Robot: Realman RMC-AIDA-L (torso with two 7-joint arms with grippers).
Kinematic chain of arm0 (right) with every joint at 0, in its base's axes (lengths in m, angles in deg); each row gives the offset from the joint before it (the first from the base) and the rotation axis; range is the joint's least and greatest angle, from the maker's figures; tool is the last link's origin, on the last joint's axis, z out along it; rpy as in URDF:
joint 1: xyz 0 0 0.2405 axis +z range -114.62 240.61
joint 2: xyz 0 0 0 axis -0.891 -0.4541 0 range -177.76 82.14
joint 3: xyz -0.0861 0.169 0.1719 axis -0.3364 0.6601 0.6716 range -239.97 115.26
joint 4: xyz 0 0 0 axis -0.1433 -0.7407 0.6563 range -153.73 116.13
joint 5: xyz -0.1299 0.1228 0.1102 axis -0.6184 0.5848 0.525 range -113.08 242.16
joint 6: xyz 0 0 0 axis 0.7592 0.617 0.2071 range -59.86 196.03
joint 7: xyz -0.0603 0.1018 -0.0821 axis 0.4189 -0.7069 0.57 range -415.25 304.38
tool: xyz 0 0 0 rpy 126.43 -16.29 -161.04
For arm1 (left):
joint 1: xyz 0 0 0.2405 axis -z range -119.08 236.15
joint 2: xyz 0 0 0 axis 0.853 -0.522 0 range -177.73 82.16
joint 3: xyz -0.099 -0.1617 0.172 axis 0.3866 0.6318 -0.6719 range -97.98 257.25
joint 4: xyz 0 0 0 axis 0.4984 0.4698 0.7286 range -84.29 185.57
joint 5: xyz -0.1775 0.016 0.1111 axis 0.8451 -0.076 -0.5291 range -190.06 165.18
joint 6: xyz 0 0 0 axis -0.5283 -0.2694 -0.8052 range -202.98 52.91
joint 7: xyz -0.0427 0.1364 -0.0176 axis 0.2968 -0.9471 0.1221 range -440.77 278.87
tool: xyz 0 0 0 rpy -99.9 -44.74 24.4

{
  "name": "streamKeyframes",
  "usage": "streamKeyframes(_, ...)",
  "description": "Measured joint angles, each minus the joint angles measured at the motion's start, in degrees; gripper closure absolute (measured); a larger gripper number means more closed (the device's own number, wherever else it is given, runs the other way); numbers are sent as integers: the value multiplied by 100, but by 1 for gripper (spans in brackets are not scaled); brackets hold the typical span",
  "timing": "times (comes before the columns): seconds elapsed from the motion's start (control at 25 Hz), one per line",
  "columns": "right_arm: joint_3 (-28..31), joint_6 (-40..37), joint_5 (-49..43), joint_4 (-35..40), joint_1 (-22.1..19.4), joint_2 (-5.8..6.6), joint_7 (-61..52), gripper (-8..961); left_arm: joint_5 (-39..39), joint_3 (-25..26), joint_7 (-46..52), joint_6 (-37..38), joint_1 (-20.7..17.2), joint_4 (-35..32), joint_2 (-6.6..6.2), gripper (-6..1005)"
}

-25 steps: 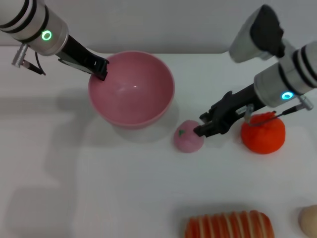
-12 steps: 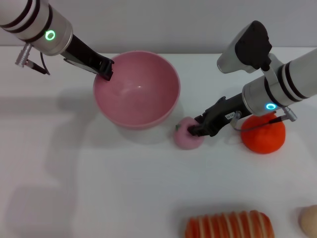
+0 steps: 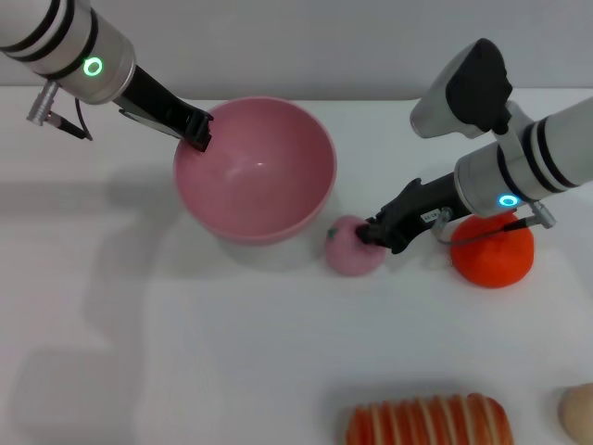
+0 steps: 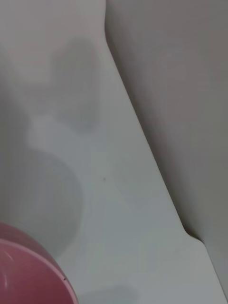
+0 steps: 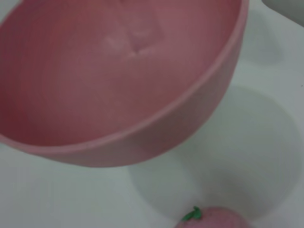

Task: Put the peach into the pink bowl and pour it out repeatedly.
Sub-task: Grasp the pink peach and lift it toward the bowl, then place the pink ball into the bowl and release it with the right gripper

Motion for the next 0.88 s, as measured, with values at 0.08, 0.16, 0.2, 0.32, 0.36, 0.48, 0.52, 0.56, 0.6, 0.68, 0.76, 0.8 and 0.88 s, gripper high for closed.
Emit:
streamKeyframes(0.08,24,21,2,115,-87,7,6,926,1,3,-1,0,-17,0,0,953)
streamKeyframes(0.16,38,49,3,470,-279,23,-102,926,0,6,-4,0,-24,0,-3,953)
streamKeyframes(0.2,47,69,2,712,-393,33,-188,926,-1,6,-5,0,-26,0,-5,953)
streamKeyframes(0.32,53,56,-88,1826,-821,60,-663,927,-1,0,-16,10,-26,0,-9,953)
streamKeyframes(0.36,65,50,-112,2183,-941,67,-792,927,-1,0,-21,14,-24,0,-9,953)
streamKeyframes(0.48,245,62,-145,3231,-1277,74,-1096,923,0,0,-52,16,-17,0,-6,953)
streamKeyframes(0.52,330,71,-134,3512,-1349,70,-1141,922,0,0,-62,16,-16,0,-5,953)
streamKeyframes(0.56,398,55,-89,3792,-1403,60,-1182,920,1,0,-71,14,-16,0,-3,953)
streamKeyframes(0.6,450,31,-17,4075,-1442,54,-1216,918,5,0,-77,11,-15,2,0,953)
streamKeyframes(0.68,466,-68,201,4606,-1490,41,-1248,914,5,0,-77,11,-15,2,0,953)
streamKeyframes(0.76,406,-201,425,4976,-1502,31,-1250,911,10,0,-82,-3,11,35,4,953)
streamKeyframes(0.8,355,-296,551,5113,-1489,28,-1249,909,12,0,-83,-7,15,36,4,953)
streamKeyframes(0.88,239,-477,763,5245,-1421,28,-1224,905,15,0,-84,-14,19,36,5,953)
